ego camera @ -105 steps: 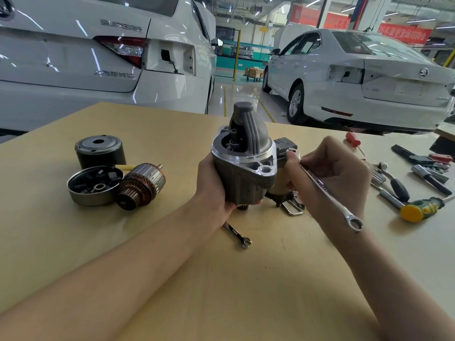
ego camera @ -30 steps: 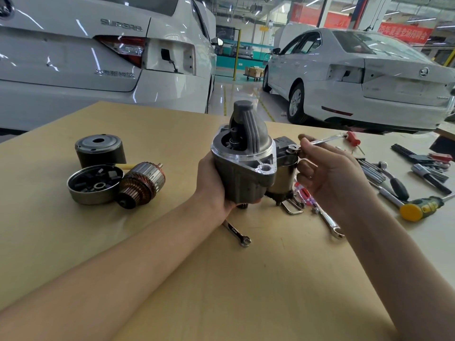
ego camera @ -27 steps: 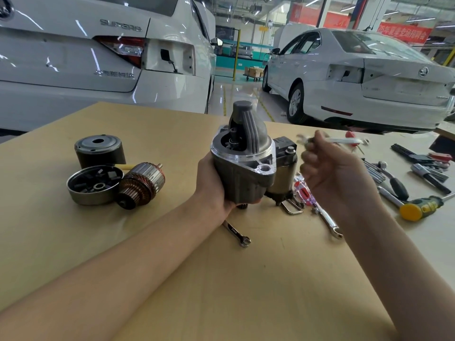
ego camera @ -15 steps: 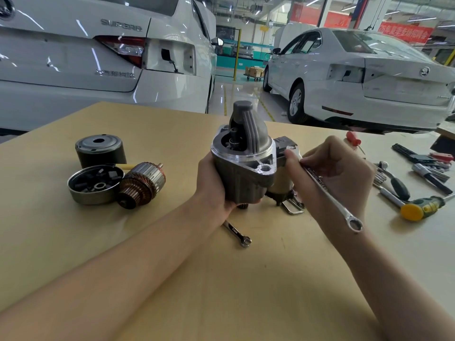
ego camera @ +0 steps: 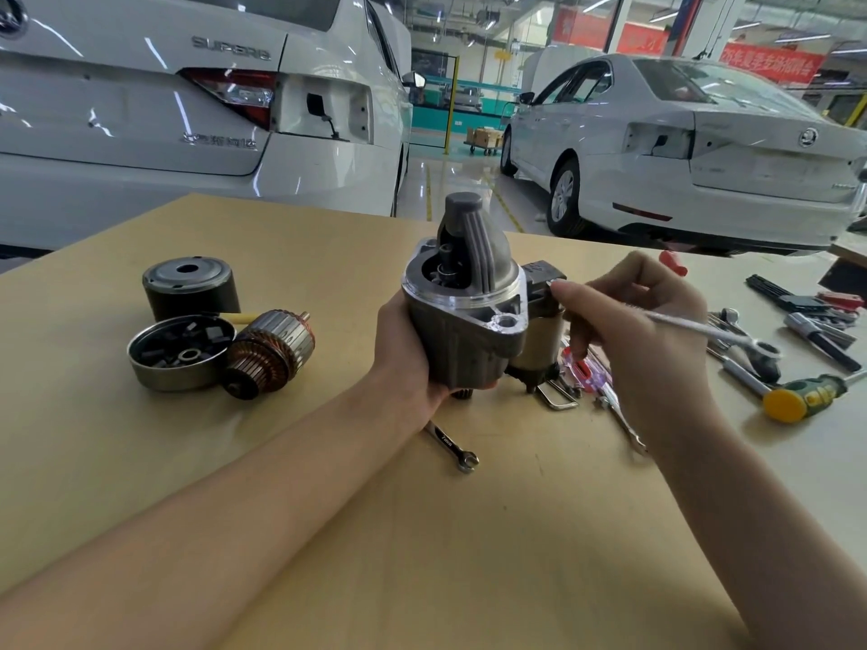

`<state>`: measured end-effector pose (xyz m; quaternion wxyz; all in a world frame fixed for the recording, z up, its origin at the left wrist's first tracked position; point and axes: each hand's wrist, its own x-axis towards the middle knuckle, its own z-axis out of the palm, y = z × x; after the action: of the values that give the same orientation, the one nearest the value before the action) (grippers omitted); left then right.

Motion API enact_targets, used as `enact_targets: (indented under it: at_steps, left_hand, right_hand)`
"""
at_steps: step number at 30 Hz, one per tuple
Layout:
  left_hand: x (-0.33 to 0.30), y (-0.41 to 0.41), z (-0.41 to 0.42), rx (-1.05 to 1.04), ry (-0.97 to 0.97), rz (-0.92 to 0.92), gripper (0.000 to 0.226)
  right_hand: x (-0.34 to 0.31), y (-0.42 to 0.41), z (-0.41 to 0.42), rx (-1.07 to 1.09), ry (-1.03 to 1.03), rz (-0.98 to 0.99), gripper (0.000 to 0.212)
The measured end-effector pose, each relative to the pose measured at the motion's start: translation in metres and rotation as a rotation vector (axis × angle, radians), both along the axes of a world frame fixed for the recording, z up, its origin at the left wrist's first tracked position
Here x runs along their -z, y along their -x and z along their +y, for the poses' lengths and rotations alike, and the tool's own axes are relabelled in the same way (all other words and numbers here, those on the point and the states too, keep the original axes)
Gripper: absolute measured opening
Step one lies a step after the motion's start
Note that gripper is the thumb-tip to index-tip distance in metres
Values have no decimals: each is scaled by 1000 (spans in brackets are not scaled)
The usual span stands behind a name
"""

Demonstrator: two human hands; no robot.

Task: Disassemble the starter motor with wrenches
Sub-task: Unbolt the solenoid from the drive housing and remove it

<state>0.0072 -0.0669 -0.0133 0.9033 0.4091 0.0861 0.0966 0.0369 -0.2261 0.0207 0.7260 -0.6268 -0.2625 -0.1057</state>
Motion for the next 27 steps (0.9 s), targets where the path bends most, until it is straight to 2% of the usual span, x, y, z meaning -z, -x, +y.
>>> enact_targets:
  at_steps: [3, 6, 12, 14, 16, 18, 19, 23, 25, 27]
  left_hand:
    - [0, 0, 0, -6, -4, 9, 42]
    - [0, 0, 0, -15, -3, 9, 42]
    - [0, 0, 0, -11, 20, 6, 41]
    - [0, 0, -1, -12, 27, 4, 41]
    - [0, -1, 0, -17, 20, 4, 41]
    - [0, -2, 0, -23, 21, 5, 41]
    - [1, -2, -1, -23, 23, 3, 42]
    - [2, -2, 0, -18, 16, -9, 44]
    - [2, -2, 0, -15, 0, -10, 45]
    - [2, -2, 0, -15, -1, -4, 45]
  right_hand:
    - [-5, -6, 0, -230, -177, 379, 26]
    - [-7, -9, 0, -300, -253, 529, 32]
    - [-1, -11, -1, -215, -180, 370, 3]
    - [-1, -11, -1, -225, -202, 384, 3]
    - [-3, -14, -2, -265, -325, 410, 6]
    - [-6, -13, -5, -280, -412, 333, 7]
    - [-6, -12, -7, -246, -372, 235, 12]
    - [6, -1, -1, 95, 83, -275, 24]
    - [14, 3, 6, 227, 210, -430, 27]
    - [18, 6, 9, 303, 242, -520, 27]
